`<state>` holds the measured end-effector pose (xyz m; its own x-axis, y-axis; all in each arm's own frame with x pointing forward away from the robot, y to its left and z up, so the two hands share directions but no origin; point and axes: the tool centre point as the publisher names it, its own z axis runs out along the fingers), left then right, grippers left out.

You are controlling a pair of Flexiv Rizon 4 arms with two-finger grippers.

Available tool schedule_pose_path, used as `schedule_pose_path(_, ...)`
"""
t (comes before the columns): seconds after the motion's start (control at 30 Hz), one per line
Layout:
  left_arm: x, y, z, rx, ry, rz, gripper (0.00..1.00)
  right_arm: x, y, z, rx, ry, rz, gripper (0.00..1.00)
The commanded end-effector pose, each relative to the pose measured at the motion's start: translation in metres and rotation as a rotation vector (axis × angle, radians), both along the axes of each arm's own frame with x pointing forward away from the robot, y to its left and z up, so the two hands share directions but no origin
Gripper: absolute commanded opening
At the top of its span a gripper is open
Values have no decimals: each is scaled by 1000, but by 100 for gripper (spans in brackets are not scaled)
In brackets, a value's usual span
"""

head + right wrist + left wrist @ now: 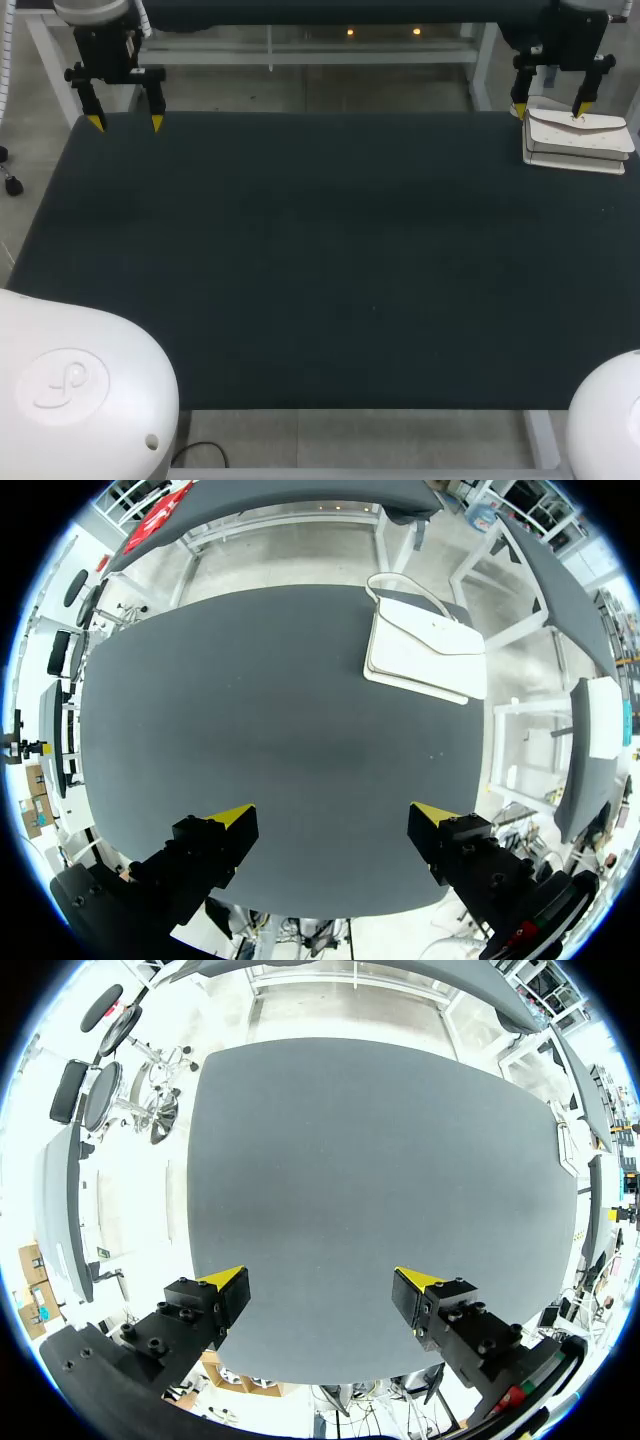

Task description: Pick up the bag, open it, inspect its contents, close it, and place it on the opposite side

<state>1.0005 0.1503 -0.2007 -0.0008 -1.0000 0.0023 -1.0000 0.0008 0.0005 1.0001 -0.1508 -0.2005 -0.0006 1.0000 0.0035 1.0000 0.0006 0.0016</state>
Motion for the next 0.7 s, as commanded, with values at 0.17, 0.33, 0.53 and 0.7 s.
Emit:
schedule_pose_path(0.17, 0, 0, 0, 1, 0, 0, 100, 0, 0, 0, -1, 1, 0, 100)
schedule_pose_path(0.33, 0, 0, 0, 1, 0, 0, 100, 0, 0, 0, -1, 1, 0, 100)
schedule_pose_path(0.53, -2, -3, 1, 1, -17, -35, 100, 0, 0, 0, -1, 3, 0, 100)
schedule_pose_path(0.7, -6, -9, 0, -60, -72, -153, 100, 3, -6, -2, 17, 8, 0, 100)
